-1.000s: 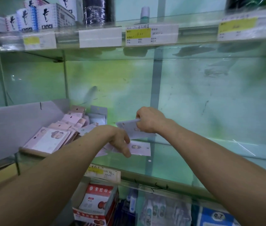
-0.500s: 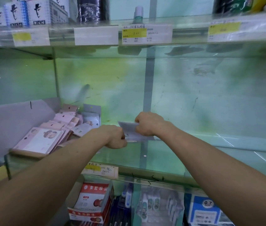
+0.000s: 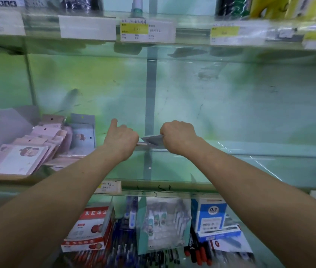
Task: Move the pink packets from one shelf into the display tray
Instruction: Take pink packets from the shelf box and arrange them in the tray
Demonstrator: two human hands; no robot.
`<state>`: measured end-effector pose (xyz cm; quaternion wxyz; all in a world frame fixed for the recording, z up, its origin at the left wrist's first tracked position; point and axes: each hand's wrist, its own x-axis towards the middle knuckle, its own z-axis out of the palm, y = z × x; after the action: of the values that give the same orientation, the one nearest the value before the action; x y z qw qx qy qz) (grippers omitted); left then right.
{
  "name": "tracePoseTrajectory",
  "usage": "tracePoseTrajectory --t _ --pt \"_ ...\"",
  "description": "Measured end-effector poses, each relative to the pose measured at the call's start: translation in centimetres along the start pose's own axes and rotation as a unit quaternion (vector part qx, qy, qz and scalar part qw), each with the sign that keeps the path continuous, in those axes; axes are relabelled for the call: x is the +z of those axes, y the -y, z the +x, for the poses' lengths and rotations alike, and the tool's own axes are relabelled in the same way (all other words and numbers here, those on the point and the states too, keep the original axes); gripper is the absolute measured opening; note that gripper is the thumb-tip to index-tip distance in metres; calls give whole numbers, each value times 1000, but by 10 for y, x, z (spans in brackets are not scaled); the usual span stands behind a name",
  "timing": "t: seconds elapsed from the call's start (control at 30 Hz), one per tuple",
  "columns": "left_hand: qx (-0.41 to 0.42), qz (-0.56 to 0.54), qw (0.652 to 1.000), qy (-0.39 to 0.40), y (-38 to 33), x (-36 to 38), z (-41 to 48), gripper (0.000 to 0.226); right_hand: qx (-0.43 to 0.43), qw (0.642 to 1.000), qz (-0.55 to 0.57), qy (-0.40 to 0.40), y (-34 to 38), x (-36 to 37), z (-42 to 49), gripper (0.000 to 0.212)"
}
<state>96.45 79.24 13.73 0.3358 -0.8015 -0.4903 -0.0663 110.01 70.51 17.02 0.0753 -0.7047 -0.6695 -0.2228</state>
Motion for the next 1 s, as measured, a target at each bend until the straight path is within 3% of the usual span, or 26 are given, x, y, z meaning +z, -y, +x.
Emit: tracePoseTrajectory --t 0.2,0.47,0.83,1.0 --pt "33 21 999 -23 -28 -38 -3 34 43 999 -30 4 -34 -19 -35 23" --pt "76 7 996 -53 -101 -102 -10 22 102 992 -73 22 -98 -43 -103 23" --pt "144 -23 984 -102 -220 -210 -54 31 196 974 -111 41 -194 -80 -235 27" --pt "170 -43 977 -121 -272 -258 -87 20 239 963 -118 43 -230 -103 -304 29"
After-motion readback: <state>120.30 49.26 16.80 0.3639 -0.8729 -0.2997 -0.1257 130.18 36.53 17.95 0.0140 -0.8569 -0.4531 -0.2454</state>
